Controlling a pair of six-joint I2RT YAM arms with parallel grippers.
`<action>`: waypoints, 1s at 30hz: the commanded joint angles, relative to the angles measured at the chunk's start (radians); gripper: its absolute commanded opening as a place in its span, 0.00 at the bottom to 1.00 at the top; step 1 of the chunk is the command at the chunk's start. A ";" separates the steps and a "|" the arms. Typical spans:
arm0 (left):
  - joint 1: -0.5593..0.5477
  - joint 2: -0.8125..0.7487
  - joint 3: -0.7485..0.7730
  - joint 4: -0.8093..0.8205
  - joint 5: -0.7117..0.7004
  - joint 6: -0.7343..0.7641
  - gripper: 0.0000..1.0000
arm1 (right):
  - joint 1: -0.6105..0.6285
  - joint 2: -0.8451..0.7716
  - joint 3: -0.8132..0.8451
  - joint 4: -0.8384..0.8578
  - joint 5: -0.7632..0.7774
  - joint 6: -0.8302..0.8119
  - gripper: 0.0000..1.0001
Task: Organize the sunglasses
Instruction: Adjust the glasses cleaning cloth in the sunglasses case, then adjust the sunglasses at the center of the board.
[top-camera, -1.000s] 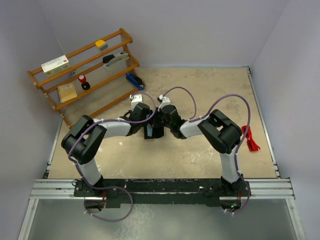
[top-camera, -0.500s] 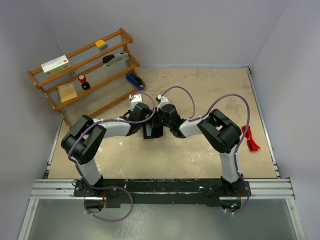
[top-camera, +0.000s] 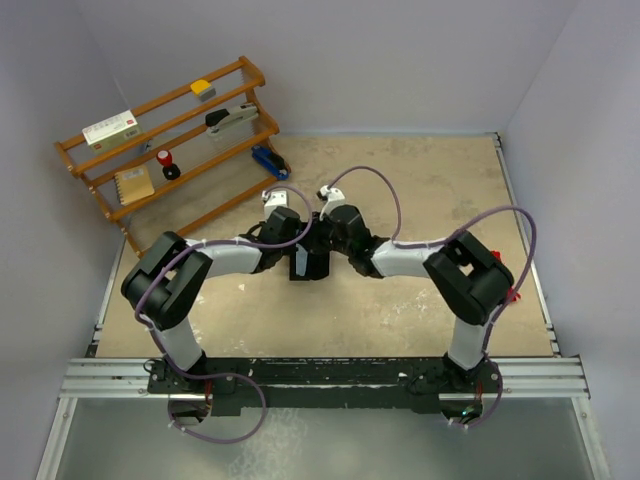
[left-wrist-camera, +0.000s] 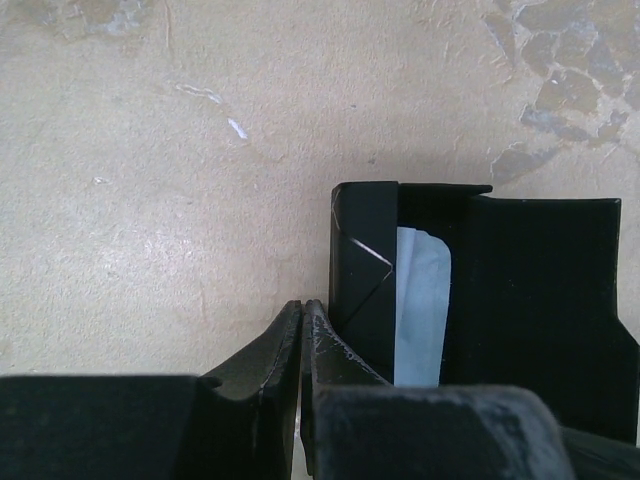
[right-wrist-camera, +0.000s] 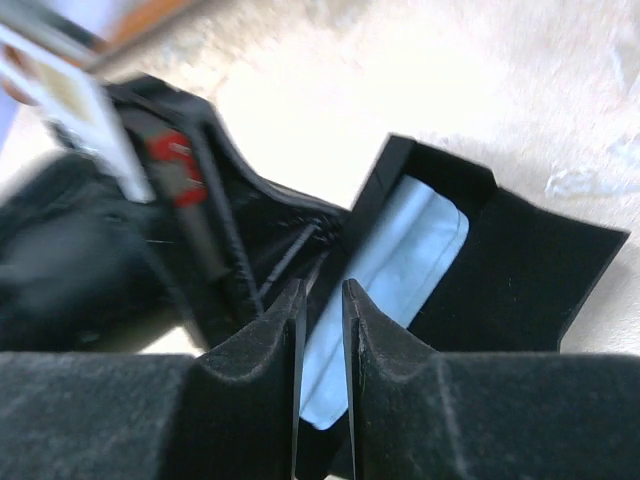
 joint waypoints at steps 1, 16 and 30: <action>-0.007 -0.048 -0.009 0.042 0.023 -0.011 0.00 | -0.007 -0.133 -0.014 -0.043 0.054 -0.062 0.25; -0.007 -0.069 -0.031 0.044 0.038 -0.026 0.00 | -0.143 -0.512 -0.115 -0.504 0.436 -0.159 0.28; -0.007 -0.071 -0.038 0.082 0.071 -0.036 0.03 | -0.340 -0.516 0.170 -1.086 0.654 -0.244 0.31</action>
